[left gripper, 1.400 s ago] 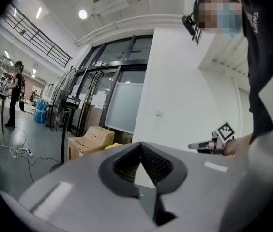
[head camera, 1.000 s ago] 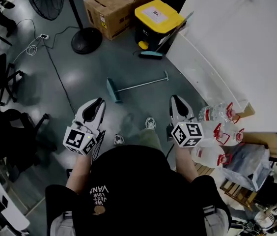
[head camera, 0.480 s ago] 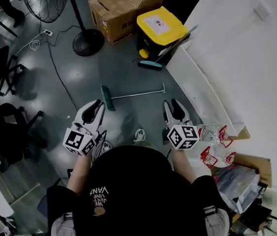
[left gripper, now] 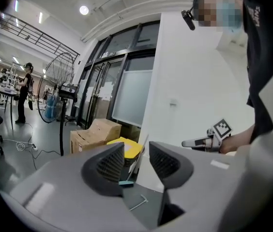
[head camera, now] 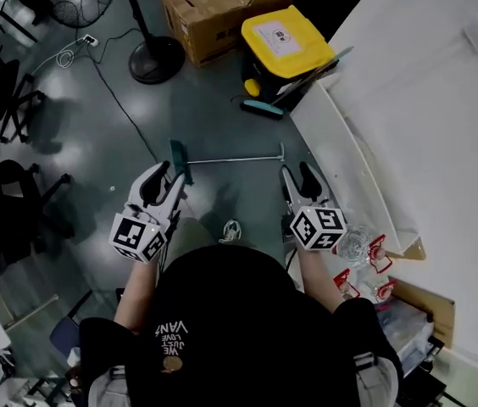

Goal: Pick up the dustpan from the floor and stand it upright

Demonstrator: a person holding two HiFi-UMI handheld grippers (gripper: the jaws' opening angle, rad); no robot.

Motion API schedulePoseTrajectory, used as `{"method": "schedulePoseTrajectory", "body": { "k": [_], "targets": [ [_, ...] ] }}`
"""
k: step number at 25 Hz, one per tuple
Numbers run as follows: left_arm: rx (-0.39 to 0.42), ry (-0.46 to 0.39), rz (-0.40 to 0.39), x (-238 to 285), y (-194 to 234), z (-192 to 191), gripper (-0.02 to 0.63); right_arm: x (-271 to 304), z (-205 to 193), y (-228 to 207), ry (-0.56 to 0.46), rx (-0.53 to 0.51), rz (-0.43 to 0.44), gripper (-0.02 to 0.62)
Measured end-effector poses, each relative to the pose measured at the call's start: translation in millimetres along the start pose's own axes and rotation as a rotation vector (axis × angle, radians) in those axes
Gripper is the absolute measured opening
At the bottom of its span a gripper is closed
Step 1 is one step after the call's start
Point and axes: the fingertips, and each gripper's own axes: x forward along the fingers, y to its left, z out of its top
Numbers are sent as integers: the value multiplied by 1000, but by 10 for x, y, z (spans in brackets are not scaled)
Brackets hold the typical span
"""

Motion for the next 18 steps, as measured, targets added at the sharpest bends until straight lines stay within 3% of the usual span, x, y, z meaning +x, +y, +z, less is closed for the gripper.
{"method": "schedulePoseTrajectory", "body": {
  "k": [7, 18],
  "targets": [
    [-28, 32, -35, 262, 240, -63, 169, 348, 6, -111, 28, 24, -47, 201],
    [-27, 78, -161, 758, 1104, -11, 169, 1037, 29, 16, 19, 74, -195, 201]
  ]
}}
